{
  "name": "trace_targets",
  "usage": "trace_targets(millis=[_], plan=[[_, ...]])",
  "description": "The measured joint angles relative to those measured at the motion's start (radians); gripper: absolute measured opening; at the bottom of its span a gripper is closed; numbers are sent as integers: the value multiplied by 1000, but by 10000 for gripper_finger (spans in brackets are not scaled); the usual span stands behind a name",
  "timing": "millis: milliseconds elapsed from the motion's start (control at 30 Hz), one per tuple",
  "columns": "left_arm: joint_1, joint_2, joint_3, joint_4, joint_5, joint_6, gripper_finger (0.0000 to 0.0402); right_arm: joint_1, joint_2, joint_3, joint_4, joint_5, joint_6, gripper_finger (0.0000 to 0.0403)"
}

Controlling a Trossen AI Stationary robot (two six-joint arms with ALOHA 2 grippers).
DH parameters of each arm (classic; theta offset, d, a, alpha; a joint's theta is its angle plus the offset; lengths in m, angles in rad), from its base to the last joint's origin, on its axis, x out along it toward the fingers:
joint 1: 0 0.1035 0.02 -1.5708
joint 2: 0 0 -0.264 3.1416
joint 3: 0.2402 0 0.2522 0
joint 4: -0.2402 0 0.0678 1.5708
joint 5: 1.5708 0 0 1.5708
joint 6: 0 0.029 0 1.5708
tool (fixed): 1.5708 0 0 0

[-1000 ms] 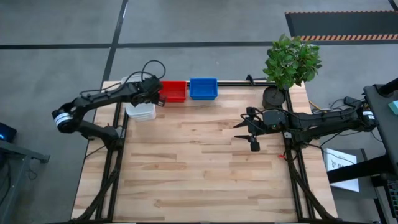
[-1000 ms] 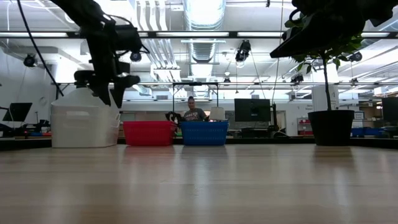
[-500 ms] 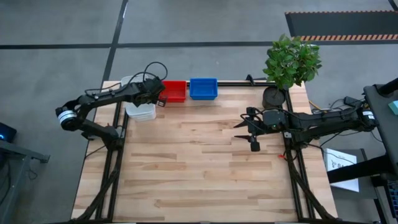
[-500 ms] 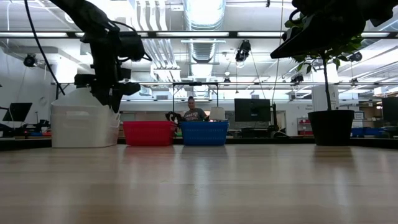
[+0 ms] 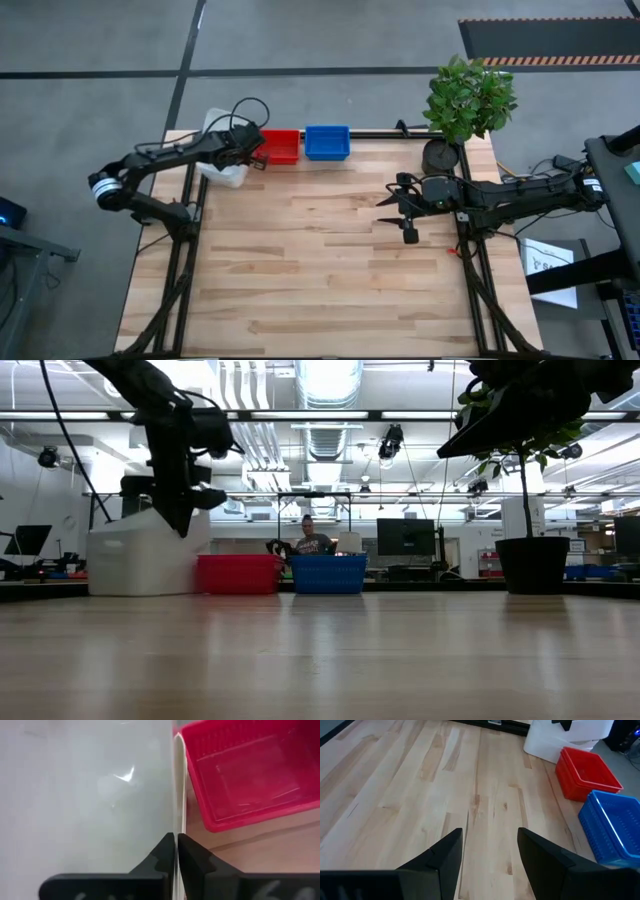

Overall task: Stack baskets by color
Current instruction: Stack the bottom white bin on the white bins

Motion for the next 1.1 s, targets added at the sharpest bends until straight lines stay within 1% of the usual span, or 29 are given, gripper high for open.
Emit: trace_targets(millis=[167, 333, 433, 533, 600, 867, 1100], plan=[[1, -15, 60, -93, 0, 2, 1, 0, 0, 0, -1, 0, 4, 183], [0, -22, 133, -223, 19, 20, 1, 0, 0, 0, -6, 0, 13, 183], [1, -19, 176, -288, 81, 76, 0, 0, 0, 0, -6, 0, 13, 183], [4, -18, 208, -314, 172, 144, 0, 0, 0, 0, -6, 0, 12, 183], [13, -18, 230, -337, 217, 160, 0, 0, 0, 0, -6, 0, 11, 183], [48, -18, 334, -528, 219, 155, 0, 0, 0, 0, -5, 0, 0, 183], [64, 2, 356, -528, 215, 181, 0, 0, 0, 0, -5, 0, -2, 183]])
